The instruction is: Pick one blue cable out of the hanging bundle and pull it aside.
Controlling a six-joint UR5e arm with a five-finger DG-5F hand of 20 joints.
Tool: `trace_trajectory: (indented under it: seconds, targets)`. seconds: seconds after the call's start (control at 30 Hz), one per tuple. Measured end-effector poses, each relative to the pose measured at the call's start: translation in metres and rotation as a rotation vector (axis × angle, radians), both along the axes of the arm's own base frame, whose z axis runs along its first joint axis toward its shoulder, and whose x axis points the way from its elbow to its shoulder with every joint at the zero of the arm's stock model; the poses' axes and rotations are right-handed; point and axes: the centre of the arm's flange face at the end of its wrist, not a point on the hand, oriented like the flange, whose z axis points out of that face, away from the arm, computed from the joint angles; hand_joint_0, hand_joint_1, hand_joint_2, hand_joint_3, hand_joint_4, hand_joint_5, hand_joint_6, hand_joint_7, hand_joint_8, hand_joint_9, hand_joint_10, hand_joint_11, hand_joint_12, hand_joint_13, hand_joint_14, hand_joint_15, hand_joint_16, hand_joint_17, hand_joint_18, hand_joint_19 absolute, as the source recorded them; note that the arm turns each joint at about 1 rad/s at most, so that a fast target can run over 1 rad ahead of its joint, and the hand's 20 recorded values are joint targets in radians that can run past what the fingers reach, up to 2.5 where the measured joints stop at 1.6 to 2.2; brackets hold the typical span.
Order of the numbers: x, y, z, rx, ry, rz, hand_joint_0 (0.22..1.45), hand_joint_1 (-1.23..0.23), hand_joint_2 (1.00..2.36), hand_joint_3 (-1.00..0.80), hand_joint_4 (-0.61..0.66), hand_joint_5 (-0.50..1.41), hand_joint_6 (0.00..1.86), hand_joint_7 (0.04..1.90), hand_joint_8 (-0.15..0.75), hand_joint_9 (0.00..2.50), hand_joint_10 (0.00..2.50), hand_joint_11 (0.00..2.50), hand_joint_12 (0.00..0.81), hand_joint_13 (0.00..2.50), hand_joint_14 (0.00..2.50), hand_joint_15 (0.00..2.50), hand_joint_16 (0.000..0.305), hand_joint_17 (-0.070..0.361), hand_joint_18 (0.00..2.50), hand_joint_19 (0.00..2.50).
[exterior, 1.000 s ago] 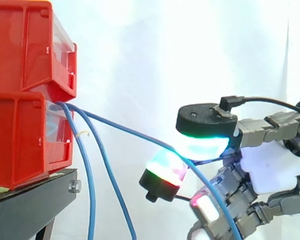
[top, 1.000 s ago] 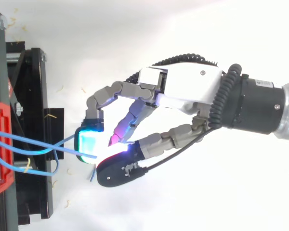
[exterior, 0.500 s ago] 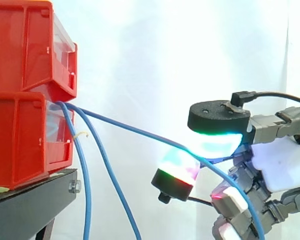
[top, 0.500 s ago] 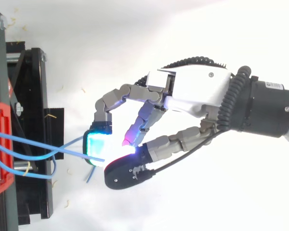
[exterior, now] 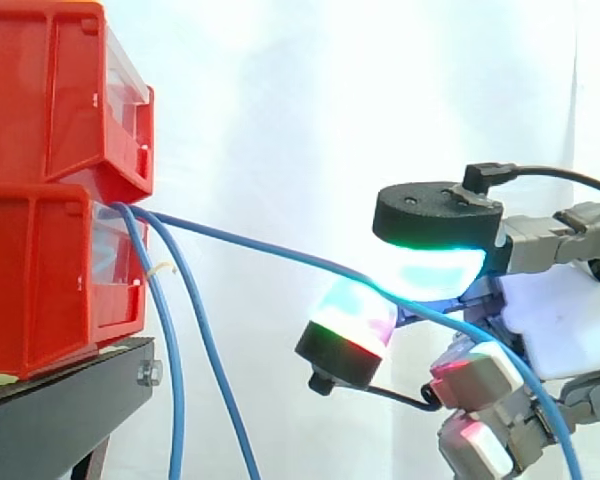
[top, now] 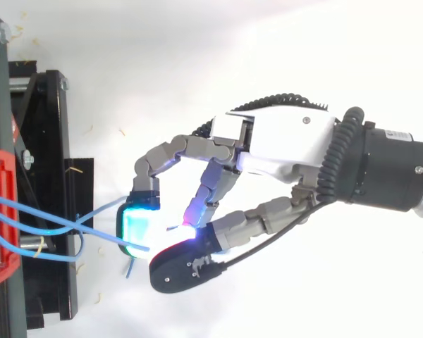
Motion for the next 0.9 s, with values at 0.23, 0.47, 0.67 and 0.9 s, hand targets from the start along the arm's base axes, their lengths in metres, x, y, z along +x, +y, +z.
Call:
trace_trajectory:
  seconds: [0.23, 0.47, 0.67, 0.9]
  targets:
    - [0.0025, 0.0009, 0.0013, 0.002, -0.020, 0.002, 0.57, -0.82, 1.02, -0.02, -0.06, 0.00, 0.83, 1.19, 0.353, 1.33, 0.03, 0.86, 0.477, 1.15, 0.02, 0.71, 0.061, 0.138, 0.91, 0.57]
    - [0.0034, 0.0010, 0.0020, 0.003, -0.028, 0.002, 0.56, -0.79, 1.04, -0.05, -0.07, 0.00, 0.84, 1.18, 0.346, 1.32, 0.03, 0.84, 0.476, 1.14, 0.02, 0.72, 0.061, 0.138, 0.91, 0.58]
    - [0.0035, 0.0010, 0.0021, 0.002, -0.029, 0.002, 0.55, -0.73, 1.08, -0.08, -0.06, -0.01, 0.84, 1.18, 0.354, 1.43, 0.03, 0.93, 0.482, 1.17, 0.02, 0.73, 0.063, 0.141, 0.92, 0.59]
    - [0.0034, 0.0011, 0.0020, 0.001, -0.028, 0.001, 0.57, -0.74, 1.00, -0.08, -0.05, -0.01, 0.85, 1.18, 0.343, 1.54, 0.03, 1.13, 0.483, 1.35, 0.02, 0.85, 0.063, 0.142, 1.04, 0.63]
